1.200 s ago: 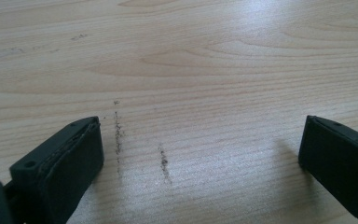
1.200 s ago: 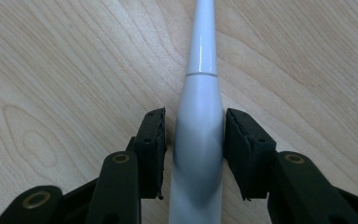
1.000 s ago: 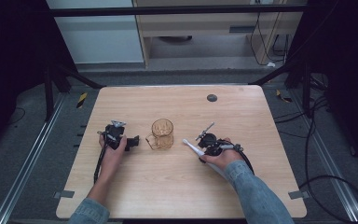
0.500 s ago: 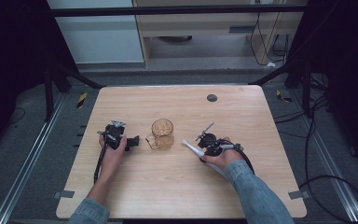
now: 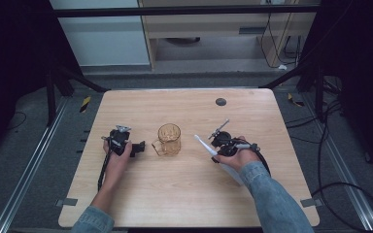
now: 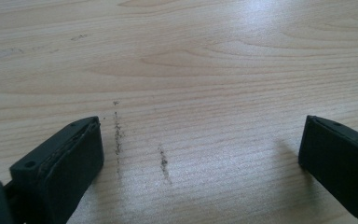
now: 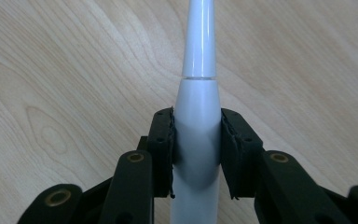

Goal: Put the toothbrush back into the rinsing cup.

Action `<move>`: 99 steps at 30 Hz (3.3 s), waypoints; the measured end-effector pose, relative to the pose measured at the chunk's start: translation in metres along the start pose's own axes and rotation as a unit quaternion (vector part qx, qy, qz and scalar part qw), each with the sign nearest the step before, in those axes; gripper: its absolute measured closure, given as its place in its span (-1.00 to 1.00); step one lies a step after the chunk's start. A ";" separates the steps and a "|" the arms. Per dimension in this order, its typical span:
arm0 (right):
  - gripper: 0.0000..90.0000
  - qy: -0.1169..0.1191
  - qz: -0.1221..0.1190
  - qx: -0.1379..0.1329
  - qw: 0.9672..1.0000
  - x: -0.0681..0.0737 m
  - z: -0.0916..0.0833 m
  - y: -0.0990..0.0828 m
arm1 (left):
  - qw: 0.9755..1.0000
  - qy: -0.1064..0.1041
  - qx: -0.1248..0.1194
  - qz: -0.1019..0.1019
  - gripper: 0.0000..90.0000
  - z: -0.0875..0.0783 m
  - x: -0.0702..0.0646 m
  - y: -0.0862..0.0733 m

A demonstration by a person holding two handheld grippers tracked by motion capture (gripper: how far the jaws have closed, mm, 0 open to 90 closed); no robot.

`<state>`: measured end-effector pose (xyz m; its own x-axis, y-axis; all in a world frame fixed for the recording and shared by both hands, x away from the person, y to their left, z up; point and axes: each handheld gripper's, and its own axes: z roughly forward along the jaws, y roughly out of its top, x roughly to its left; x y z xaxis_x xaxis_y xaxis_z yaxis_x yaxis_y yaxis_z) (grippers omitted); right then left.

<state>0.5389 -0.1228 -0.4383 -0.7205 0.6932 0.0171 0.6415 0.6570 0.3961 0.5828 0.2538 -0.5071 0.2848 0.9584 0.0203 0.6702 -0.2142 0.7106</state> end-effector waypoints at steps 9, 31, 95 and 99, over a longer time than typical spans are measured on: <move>0.49 -0.006 0.003 -0.018 1.000 -0.012 -0.023 0.008 | 1.000 0.000 0.000 0.000 -1.00 0.000 0.000 0.000; 0.49 -0.050 0.041 -0.098 0.993 -0.045 -0.058 0.024 | 1.000 -0.001 0.000 0.001 -1.00 0.000 0.000 0.000; 0.49 -0.061 0.076 -0.214 0.972 -0.041 -0.072 0.043 | 1.000 -0.001 -0.001 0.000 -1.00 0.000 0.000 0.000; 0.49 -0.060 0.081 -0.220 0.970 -0.042 -0.073 0.042 | 1.000 -0.001 0.000 0.000 -1.00 0.000 0.000 0.000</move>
<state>0.5770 -0.1458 -0.3553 -0.5671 0.8235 0.0148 0.5493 0.3647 0.7519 0.5831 0.2536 -0.5071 0.2853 0.9582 0.0192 0.6697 -0.2136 0.7112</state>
